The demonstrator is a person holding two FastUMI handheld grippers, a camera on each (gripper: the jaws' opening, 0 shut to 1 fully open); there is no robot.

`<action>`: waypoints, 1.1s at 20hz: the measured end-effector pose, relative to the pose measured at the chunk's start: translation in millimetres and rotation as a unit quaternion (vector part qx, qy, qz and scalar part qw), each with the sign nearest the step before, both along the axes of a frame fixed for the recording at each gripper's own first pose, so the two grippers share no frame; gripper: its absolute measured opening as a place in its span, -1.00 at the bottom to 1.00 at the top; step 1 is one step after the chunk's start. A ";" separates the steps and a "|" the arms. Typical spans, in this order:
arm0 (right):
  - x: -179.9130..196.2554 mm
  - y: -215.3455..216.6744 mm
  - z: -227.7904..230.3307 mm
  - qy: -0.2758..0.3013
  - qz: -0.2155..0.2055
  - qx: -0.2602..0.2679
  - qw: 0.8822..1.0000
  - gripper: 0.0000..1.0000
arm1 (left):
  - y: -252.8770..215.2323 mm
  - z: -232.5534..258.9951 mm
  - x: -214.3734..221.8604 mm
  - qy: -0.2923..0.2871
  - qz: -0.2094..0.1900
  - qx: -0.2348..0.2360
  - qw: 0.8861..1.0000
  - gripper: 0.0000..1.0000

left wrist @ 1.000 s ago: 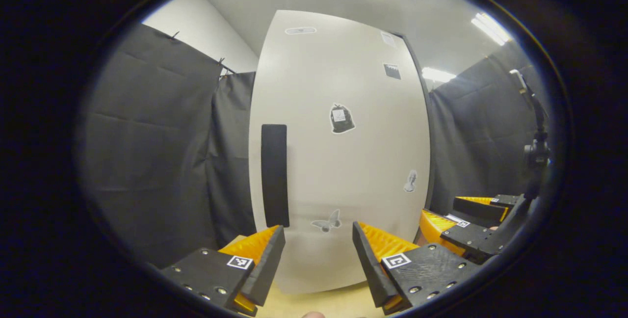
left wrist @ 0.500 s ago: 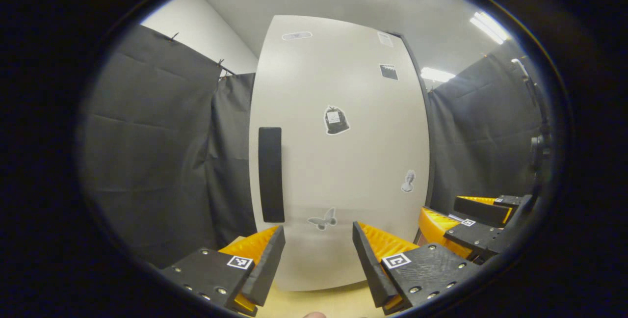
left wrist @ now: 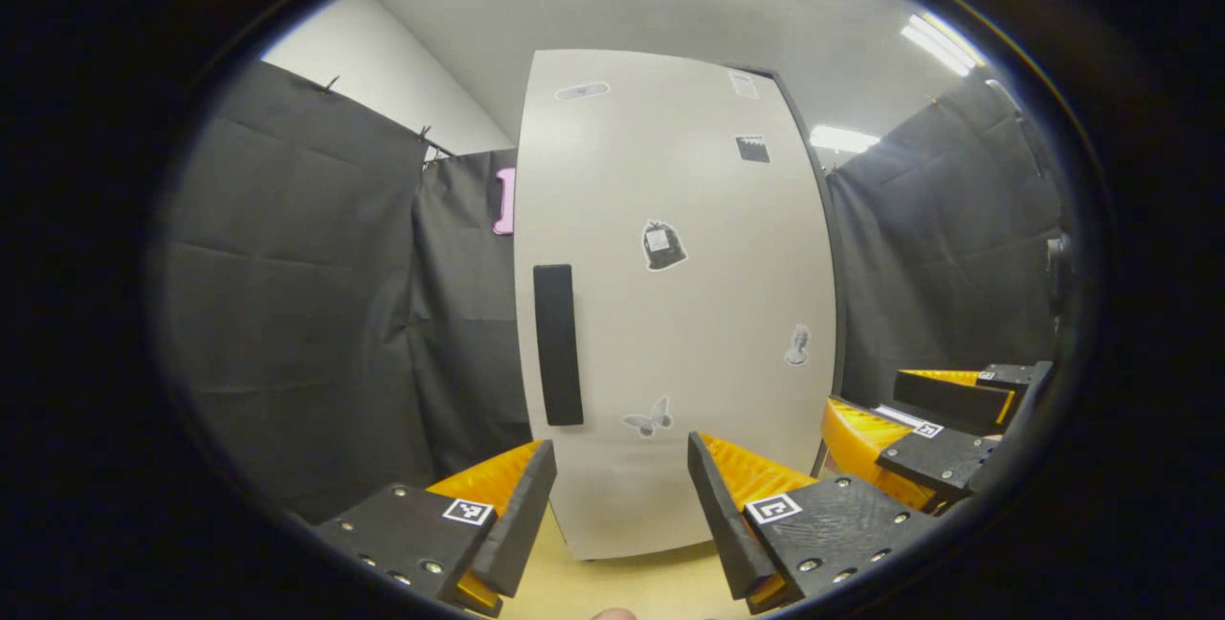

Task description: Open the cabinet door with the right hand, grasp the bottle in the cabinet with the left hand and place it on the coaster, then close the cabinet door with the right hand.

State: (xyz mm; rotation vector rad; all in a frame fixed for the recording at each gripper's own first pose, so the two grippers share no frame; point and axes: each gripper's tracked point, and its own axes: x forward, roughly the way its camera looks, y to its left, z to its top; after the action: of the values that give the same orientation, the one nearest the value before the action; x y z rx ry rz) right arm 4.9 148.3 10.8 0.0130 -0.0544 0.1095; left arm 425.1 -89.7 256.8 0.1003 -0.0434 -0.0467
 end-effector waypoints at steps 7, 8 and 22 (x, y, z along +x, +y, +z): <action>-7.0 15.2 2.5 -0.002 0.007 -0.003 1.000 0.87 | 11.4 2.4 0.4 -0.008 -0.004 -0.018 1.000 0.60; -6.1 17.1 1.6 0.000 0.008 -0.003 1.000 0.87 | 14.0 2.9 1.0 -0.009 -0.003 -0.020 1.000 0.60; 0.5 26.4 -5.6 0.014 0.001 0.001 1.000 0.87 | 25.1 -4.2 -3.6 -0.002 -0.005 0.000 1.000 0.60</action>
State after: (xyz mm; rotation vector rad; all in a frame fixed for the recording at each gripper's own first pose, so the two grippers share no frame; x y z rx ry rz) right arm 5.5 174.7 5.2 0.0172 -0.0268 0.1116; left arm 421.5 -64.6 252.5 0.1003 -0.0481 -0.0567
